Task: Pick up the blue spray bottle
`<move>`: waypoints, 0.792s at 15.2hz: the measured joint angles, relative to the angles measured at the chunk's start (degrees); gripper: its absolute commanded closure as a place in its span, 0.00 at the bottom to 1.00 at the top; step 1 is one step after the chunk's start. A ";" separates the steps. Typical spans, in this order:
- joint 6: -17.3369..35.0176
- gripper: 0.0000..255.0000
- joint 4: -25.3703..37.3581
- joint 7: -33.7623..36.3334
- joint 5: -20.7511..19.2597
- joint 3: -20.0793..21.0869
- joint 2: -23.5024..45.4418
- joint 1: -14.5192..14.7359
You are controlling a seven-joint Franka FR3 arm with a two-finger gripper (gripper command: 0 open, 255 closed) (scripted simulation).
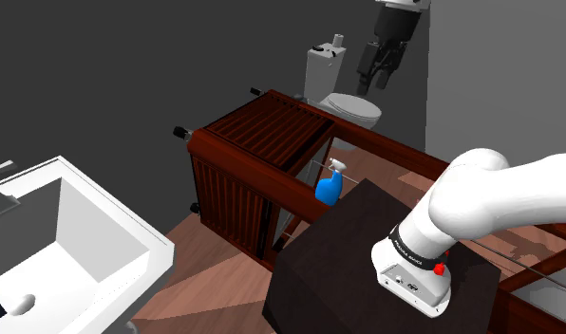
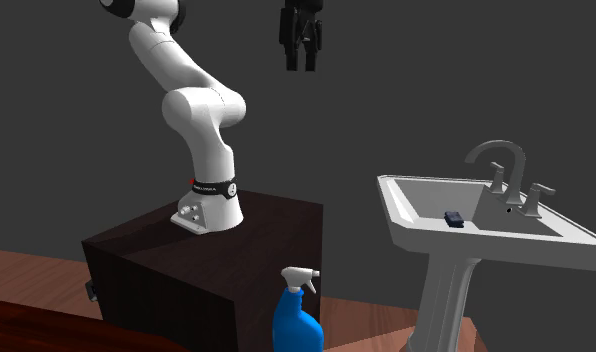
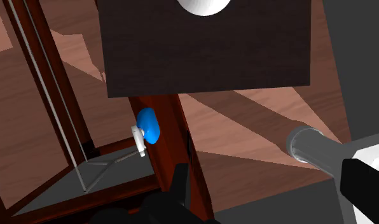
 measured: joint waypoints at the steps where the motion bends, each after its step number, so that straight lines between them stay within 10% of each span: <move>1: 0.00 0.00 0.00 0.00 0.00 0.00 0.00 0.00; 12: 18.92 0.00 -16.09 -7.43 -6.05 -6.22 1.87 -2.38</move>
